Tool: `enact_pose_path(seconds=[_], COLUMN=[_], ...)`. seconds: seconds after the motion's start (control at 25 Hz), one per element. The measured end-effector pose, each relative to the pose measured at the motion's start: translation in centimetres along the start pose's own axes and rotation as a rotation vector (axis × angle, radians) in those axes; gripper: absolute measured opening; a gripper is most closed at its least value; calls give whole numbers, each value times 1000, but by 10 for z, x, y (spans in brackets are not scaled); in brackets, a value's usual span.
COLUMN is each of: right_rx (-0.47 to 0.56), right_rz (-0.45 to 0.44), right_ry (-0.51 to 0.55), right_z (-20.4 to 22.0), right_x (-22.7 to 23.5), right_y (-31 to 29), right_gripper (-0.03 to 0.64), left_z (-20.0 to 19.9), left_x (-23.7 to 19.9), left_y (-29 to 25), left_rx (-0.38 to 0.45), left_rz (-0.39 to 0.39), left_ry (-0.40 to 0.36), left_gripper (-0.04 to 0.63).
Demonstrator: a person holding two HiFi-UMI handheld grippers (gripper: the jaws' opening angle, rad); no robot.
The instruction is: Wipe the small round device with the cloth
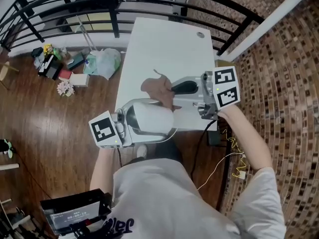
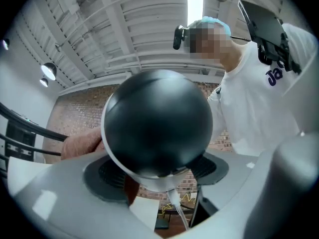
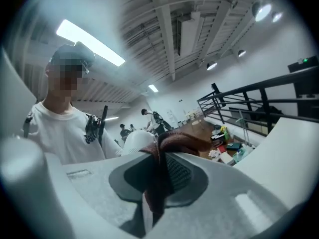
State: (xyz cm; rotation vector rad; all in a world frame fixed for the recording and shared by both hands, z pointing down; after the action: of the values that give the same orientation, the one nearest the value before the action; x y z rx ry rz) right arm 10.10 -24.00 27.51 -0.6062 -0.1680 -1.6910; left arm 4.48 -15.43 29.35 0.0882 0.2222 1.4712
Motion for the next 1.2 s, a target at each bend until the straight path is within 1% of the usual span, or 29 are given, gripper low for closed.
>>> enact_pose_path(seconds=[0.08,0.16,0.24,0.32,0.4,0.48,0.56,0.64,0.68,0.76,0.8,0.88,0.96,1.0,1.08,1.12,1.2], right_rx=[12,33,38,24,-10,-67,-133,-157,-143,-64,-5,112,186,200,189,173,146], right_rz=[-53,-85,-94,-97,-114,-152,-182,-188,-192,-185,-162,-74,17,42,53,44,-2], right_ry=[-30,-50,-30,17,60,88,109,113,102,62,40,-2,-40,-60,-95,-110,-141], right_z=[1,-2,-6,-10,-11,-3,12,22,23,14,5,-12,-21,-22,-16,-11,-2], right_x=[-3,-7,-14,-24,-38,-56,-73,-78,-77,-69,-61,-37,-11,-1,12,14,13], right_y=[-6,-6,-4,-3,-4,-12,-25,-32,-31,-22,-14,5,18,20,15,10,-1], right_gripper=[35,35,35,35,34,34,34,34,34,34,34,34,34,35,34,34,34], left_z=[0,-1,-1,2,5,6,7,9,11,11,10,4,-3,-6,-11,-12,-12], left_x=[-2,-5,-9,-16,-25,-35,-40,-40,-39,-36,-33,-27,-20,-17,-12,-10,-12], left_y=[0,2,3,6,9,11,12,14,15,16,16,17,18,19,18,18,16], left_rx=[-5,5,9,3,4,7,3,-15,-17,1,17,58,105,127,159,165,161], left_rz=[-6,-33,-65,-106,-159,-213,-235,-228,-221,-195,-175,-127,-79,-58,-23,-11,-11], left_ry=[-8,-1,11,26,46,58,59,54,58,74,80,85,87,87,85,84,80], left_gripper=[400,399,399,399,399,400,400,400,400,399,400,400,400,400,399,399,399])
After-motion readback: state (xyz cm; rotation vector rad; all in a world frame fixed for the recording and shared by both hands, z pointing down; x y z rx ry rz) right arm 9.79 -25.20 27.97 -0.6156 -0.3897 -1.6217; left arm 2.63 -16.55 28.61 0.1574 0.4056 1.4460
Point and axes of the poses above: the fingertips, and each gripper's own axes: y backward along the fingers, x to its right, z out of its underside, the point moved 4 cm from there along y, backward along the fingers, and after that the axes turned 1 degree about -y, right-handed, at the moved point
